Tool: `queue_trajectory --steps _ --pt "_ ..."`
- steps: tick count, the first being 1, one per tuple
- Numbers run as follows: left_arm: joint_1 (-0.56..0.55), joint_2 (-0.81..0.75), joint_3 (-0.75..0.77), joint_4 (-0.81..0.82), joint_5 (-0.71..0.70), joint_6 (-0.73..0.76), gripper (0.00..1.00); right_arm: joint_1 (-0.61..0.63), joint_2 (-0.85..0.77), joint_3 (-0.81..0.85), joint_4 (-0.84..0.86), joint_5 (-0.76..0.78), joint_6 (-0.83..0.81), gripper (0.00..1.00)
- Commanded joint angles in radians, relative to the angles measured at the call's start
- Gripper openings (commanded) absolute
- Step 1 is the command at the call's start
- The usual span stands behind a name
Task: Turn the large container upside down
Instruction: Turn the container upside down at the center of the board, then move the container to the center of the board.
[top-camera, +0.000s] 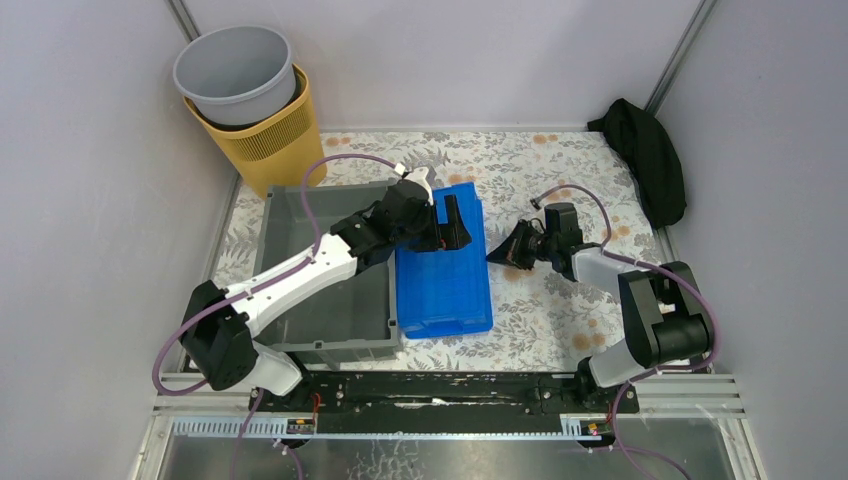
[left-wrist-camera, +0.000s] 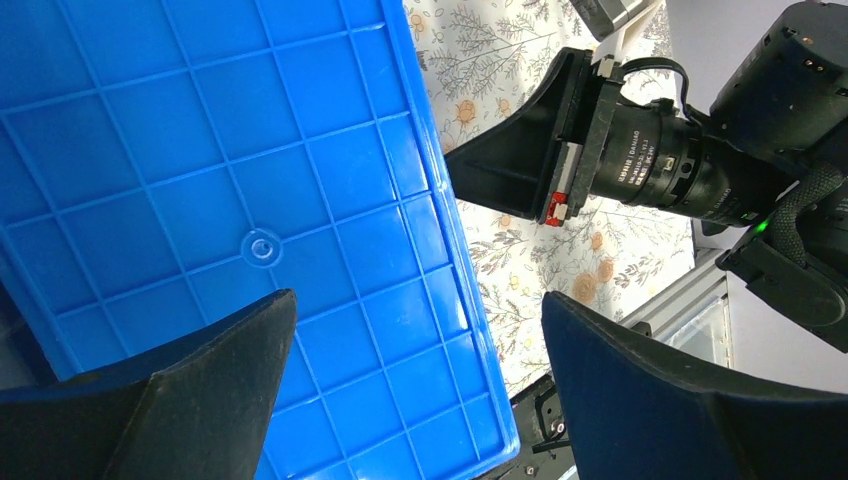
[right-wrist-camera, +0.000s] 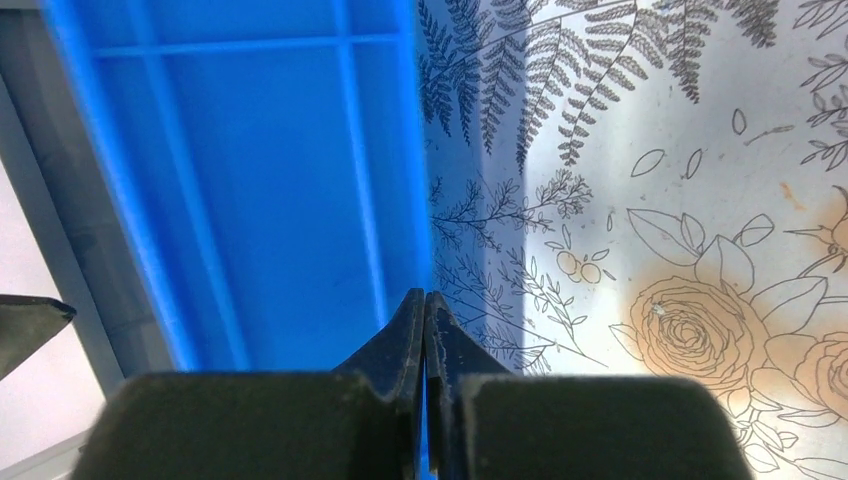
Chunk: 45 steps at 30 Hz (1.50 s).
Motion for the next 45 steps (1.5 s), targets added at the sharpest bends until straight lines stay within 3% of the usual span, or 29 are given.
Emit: queue_trajectory --steps 1,5,8,13,16,20,27,32,35,45 --pt "-0.003 -0.009 -0.014 0.057 -0.022 0.008 1.00 -0.006 -0.006 -0.012 0.020 -0.037 -0.028 0.03" --pt "-0.003 -0.013 -0.012 0.050 -0.010 0.008 1.00 -0.015 -0.018 -0.043 0.003 -0.020 -0.046 0.07" --pt "-0.002 -0.030 -0.014 0.039 -0.013 0.012 1.00 -0.020 -0.034 -0.056 -0.030 0.003 -0.063 0.16" --pt "-0.003 -0.072 -0.010 -0.015 -0.046 0.039 1.00 -0.022 -0.106 -0.043 -0.171 0.072 -0.119 0.52" --pt "-0.001 -0.098 0.007 -0.073 -0.089 0.063 1.00 -0.021 -0.176 0.000 -0.297 0.148 -0.169 0.65" --pt "0.003 -0.117 0.034 -0.138 -0.132 0.091 1.00 -0.019 -0.251 0.063 -0.440 0.182 -0.208 0.73" --pt "0.015 0.018 0.117 -0.211 -0.100 0.102 1.00 0.032 -0.333 0.162 -0.573 0.212 -0.219 0.75" --pt "0.030 0.146 0.198 -0.371 -0.274 0.057 1.00 0.057 -0.326 0.194 -0.605 0.215 -0.215 0.76" --pt "0.069 0.212 0.224 -0.449 -0.308 0.037 1.00 0.059 -0.312 0.191 -0.603 0.220 -0.214 0.76" --pt "0.184 0.075 0.067 -0.432 -0.330 0.028 1.00 0.061 -0.272 0.157 -0.554 0.199 -0.213 0.71"
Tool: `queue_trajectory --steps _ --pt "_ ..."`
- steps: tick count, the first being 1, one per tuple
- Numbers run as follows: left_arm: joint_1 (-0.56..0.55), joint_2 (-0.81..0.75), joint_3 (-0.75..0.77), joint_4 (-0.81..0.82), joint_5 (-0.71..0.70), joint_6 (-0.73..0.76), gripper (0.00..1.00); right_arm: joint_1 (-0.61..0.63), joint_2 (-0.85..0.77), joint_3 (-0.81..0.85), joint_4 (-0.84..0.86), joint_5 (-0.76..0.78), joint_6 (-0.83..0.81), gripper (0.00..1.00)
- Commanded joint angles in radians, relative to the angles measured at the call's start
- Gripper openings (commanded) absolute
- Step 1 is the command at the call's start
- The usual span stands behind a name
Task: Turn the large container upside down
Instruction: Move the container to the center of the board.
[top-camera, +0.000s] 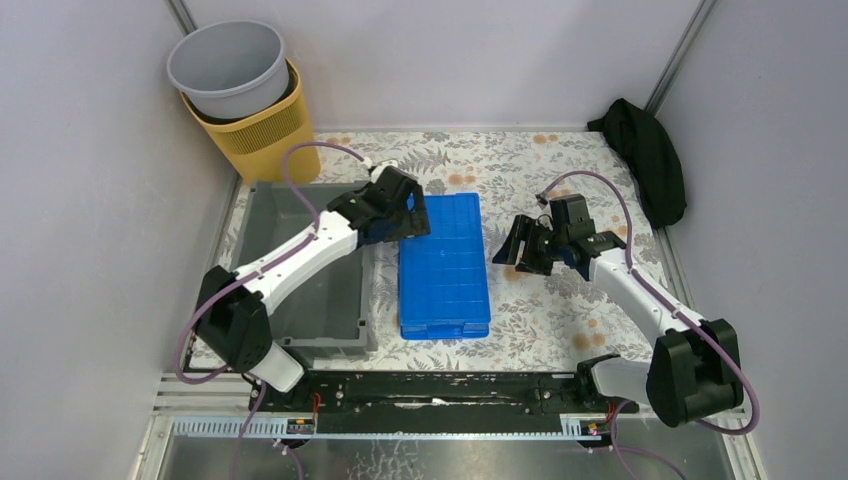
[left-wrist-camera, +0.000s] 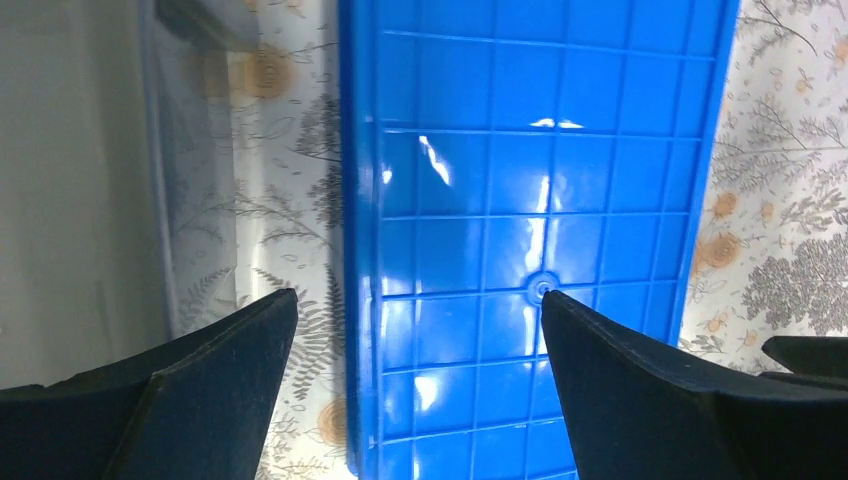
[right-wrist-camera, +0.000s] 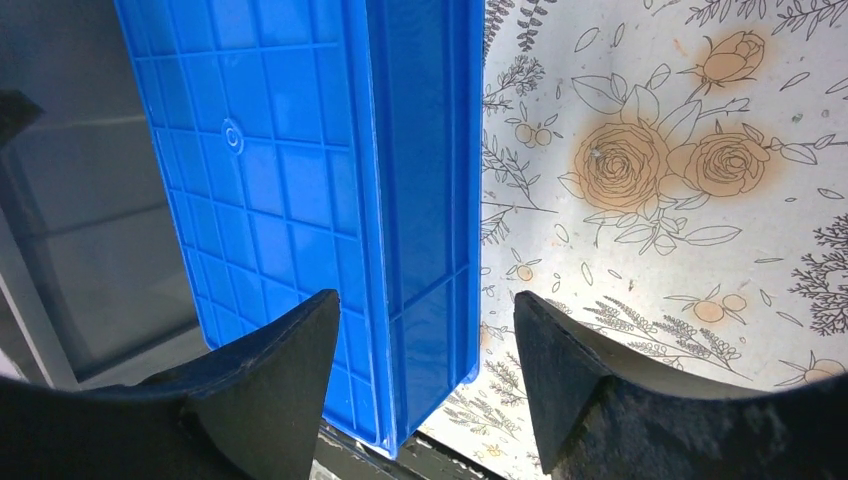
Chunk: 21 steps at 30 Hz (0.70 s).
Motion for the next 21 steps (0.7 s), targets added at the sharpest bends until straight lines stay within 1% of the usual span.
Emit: queue_trajectory --steps 1,4,6,10,13,14,16,17,21 --pt "0.051 -0.055 -0.061 -0.120 -0.101 0.005 1.00 0.008 0.020 0.001 0.037 -0.007 -0.015 0.70" --pt "0.054 -0.062 -0.086 -0.117 -0.086 0.002 1.00 0.009 0.042 0.012 0.045 -0.007 -0.020 0.70" --pt "0.054 -0.059 -0.096 -0.099 -0.052 0.001 0.99 0.009 0.064 0.032 0.045 -0.002 -0.030 0.70" --pt "0.047 -0.076 -0.144 0.009 0.048 0.003 0.94 0.010 0.107 0.082 0.050 -0.027 -0.039 0.68" --pt "0.042 -0.072 -0.161 0.042 0.071 -0.003 0.93 0.010 0.120 0.112 0.064 -0.063 -0.041 0.68" --pt "0.042 -0.071 -0.166 0.050 0.075 -0.004 0.93 0.009 0.125 0.119 0.073 -0.078 -0.040 0.68" --pt "0.042 -0.076 -0.189 0.080 0.089 -0.010 0.99 0.010 0.137 0.131 0.088 -0.108 -0.039 0.70" --pt "0.042 -0.082 -0.204 0.103 0.097 -0.011 1.00 0.010 0.146 0.136 0.095 -0.122 -0.039 0.70" --pt "0.041 -0.094 -0.248 0.169 0.112 -0.027 1.00 0.009 0.181 0.147 0.112 -0.148 -0.037 0.71"
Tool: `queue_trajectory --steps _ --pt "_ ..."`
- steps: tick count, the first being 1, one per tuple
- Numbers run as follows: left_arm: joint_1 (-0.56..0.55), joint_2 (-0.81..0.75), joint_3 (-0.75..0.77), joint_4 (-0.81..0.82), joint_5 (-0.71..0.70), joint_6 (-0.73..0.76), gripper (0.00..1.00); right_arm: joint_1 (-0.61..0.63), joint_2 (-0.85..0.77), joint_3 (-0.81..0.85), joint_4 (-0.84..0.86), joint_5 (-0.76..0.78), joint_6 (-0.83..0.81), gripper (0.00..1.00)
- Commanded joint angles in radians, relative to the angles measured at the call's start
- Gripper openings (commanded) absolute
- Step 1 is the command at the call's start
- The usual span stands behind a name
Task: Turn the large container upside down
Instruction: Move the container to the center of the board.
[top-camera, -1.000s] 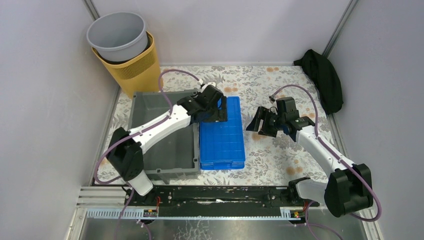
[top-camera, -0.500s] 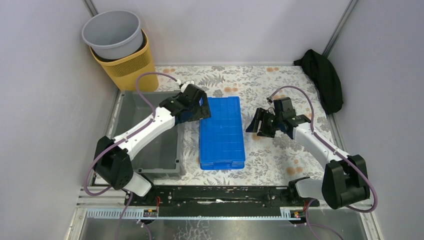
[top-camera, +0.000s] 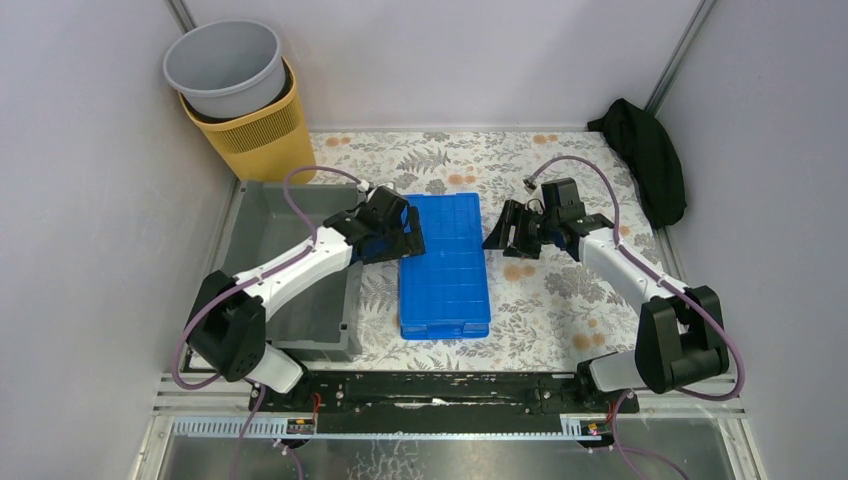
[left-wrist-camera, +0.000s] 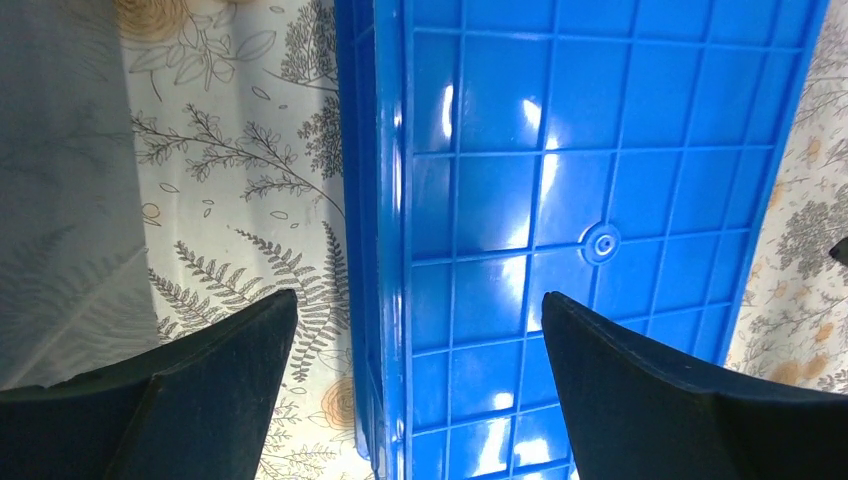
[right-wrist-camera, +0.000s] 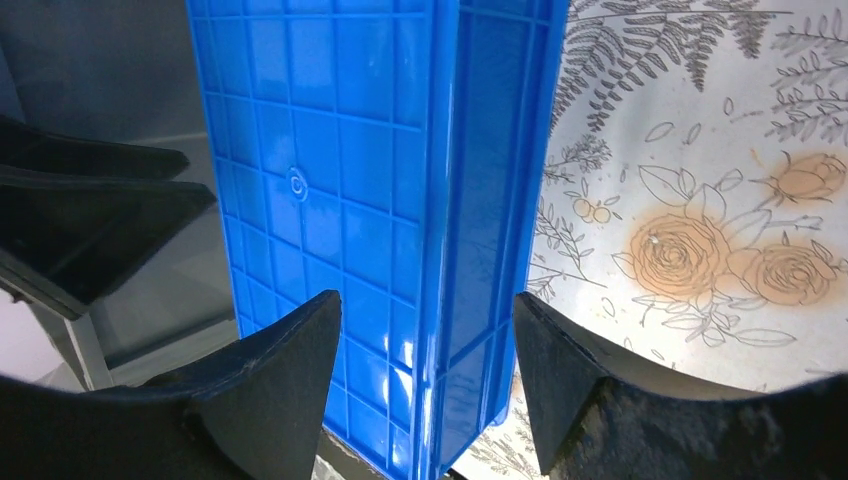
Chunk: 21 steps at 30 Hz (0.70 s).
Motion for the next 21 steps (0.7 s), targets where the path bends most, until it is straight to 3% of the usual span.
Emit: queue_trajectory --steps 1,13,21 --pt "0.010 -0.013 -0.046 0.069 0.008 -0.016 1.00 0.007 0.039 0.044 0.046 -0.074 -0.014 0.71" --pt "0.005 0.025 -0.099 0.227 0.077 -0.048 1.00 0.016 0.129 0.046 0.091 -0.139 -0.010 0.69" --pt "-0.021 0.091 -0.117 0.318 0.081 -0.066 1.00 0.039 0.187 0.055 0.132 -0.162 0.005 0.61"
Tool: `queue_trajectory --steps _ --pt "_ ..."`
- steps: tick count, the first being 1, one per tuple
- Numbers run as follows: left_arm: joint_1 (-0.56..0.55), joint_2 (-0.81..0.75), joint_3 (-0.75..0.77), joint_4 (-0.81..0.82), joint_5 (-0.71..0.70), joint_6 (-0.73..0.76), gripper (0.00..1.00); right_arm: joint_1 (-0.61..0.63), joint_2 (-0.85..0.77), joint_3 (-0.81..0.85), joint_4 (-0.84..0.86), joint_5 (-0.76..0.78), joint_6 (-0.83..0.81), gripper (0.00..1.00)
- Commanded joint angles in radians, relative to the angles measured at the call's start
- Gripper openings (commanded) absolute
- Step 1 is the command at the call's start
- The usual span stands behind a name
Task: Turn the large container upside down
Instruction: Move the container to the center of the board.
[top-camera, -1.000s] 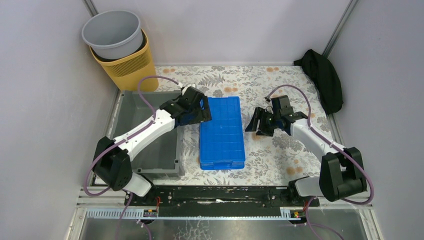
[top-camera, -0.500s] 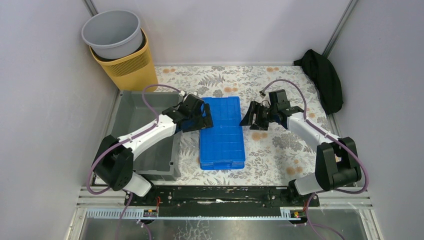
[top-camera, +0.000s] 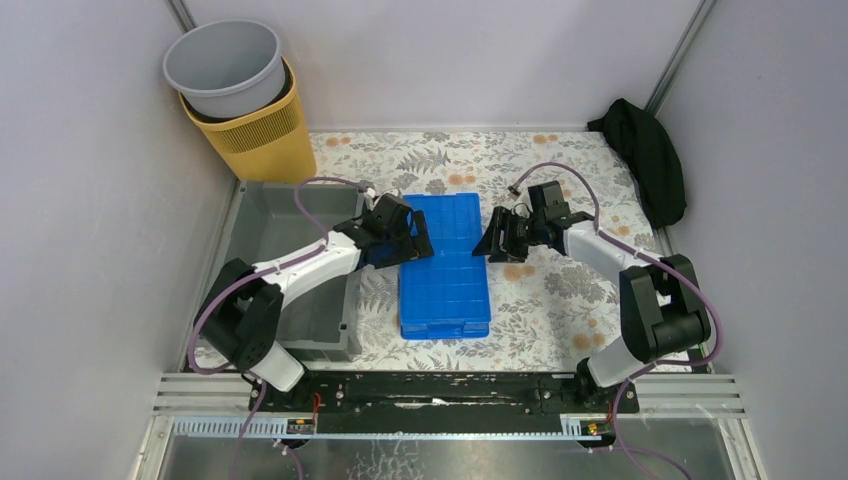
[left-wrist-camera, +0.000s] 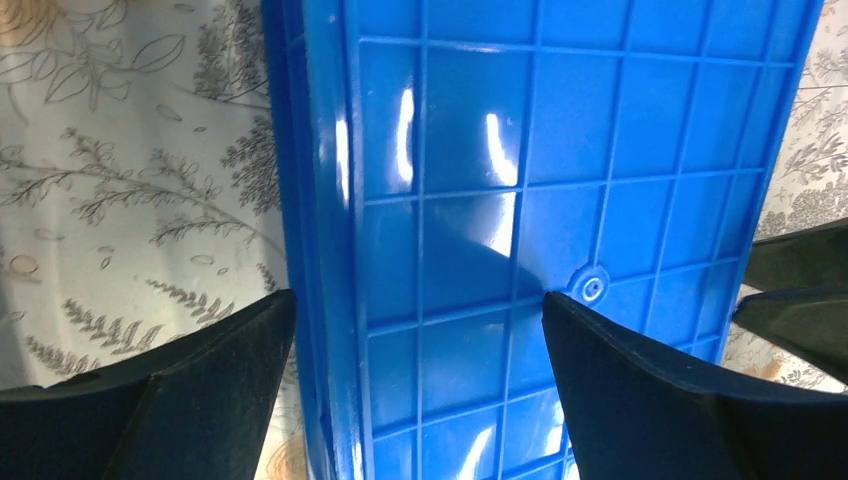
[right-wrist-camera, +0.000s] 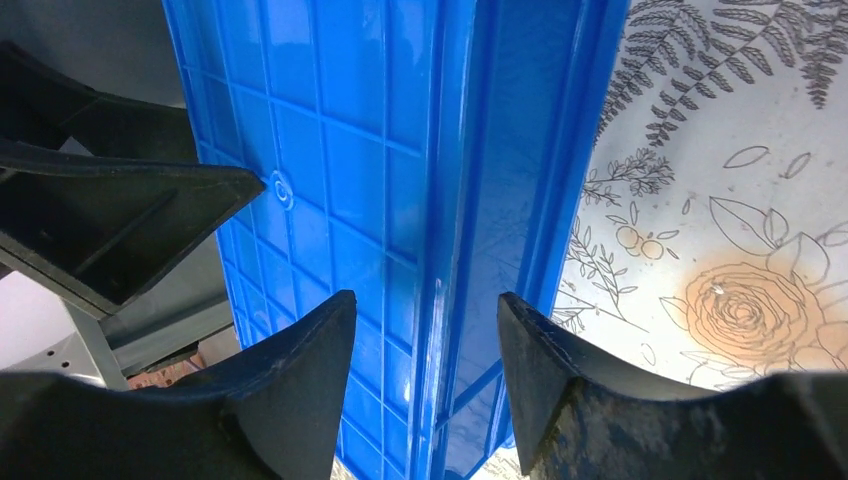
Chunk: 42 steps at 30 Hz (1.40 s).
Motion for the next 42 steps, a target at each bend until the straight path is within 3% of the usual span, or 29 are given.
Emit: queue_trajectory --steps 1,5,10,14,24,42 --pt "-0.024 0.041 -0.013 0.118 0.014 -0.017 1.00 0.026 0.029 0.045 0.044 -0.042 0.000 0.59" --pt "-0.049 0.052 -0.017 0.173 0.038 -0.019 0.99 0.032 0.038 0.056 0.029 -0.031 -0.008 0.49" --pt "-0.072 0.071 0.018 0.202 0.054 -0.027 0.86 0.036 0.008 0.071 -0.018 0.013 -0.023 0.20" --pt "-0.099 0.096 0.076 0.199 0.072 -0.026 0.77 0.036 -0.040 0.090 -0.080 0.076 -0.042 0.13" --pt "-0.196 0.224 0.294 0.199 0.108 -0.053 0.77 0.023 -0.138 0.134 -0.227 0.235 -0.089 0.14" --pt "-0.302 0.568 0.765 0.162 0.192 -0.092 0.78 -0.206 -0.140 0.152 -0.304 0.262 -0.133 0.14"
